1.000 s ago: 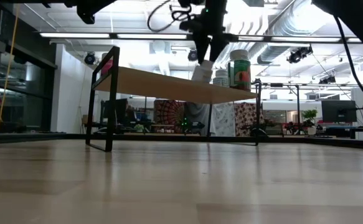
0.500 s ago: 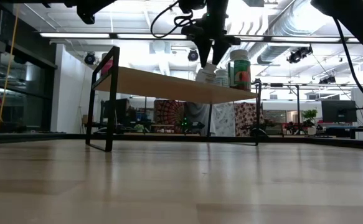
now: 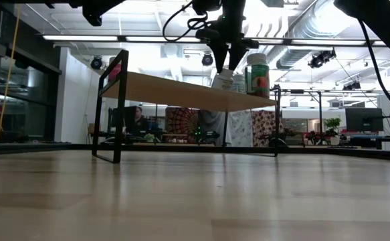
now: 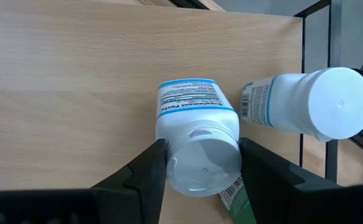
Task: Pick and place medicine bottles onto shelf by color
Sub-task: Put the blue medicine bottle on the shelf, then put the blue bottle on the shelf
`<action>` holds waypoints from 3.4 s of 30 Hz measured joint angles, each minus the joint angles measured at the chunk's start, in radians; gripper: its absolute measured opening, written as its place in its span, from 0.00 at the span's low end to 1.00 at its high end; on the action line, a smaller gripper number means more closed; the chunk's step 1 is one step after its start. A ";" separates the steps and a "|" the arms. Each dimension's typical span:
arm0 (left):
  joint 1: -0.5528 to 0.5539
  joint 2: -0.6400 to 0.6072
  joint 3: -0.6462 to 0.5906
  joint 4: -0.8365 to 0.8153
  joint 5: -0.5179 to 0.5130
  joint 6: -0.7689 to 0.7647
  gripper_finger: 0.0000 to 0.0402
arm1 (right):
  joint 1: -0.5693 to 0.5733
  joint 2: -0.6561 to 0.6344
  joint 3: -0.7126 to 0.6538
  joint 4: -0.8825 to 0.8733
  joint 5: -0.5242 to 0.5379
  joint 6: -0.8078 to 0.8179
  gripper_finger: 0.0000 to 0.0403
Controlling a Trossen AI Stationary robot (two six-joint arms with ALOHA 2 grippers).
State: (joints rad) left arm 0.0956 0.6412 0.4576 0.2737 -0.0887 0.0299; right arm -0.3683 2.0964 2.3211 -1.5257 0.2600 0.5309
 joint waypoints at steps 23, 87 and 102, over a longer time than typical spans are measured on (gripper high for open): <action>0.000 0.000 0.000 0.000 0.000 0.000 0.65 | 0.000 -0.002 0.000 -0.005 -0.002 0.003 0.42; 0.000 0.000 0.000 -0.007 0.000 0.000 0.65 | 0.022 -0.004 0.024 0.022 0.010 -0.132 0.73; 0.000 0.000 0.000 -0.025 0.000 0.000 0.65 | 0.370 -0.048 -0.062 -0.043 0.172 -0.113 0.73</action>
State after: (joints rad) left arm 0.0955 0.6412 0.4577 0.2484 -0.0888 0.0296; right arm 0.0022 2.0488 2.2590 -1.5687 0.4316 0.4174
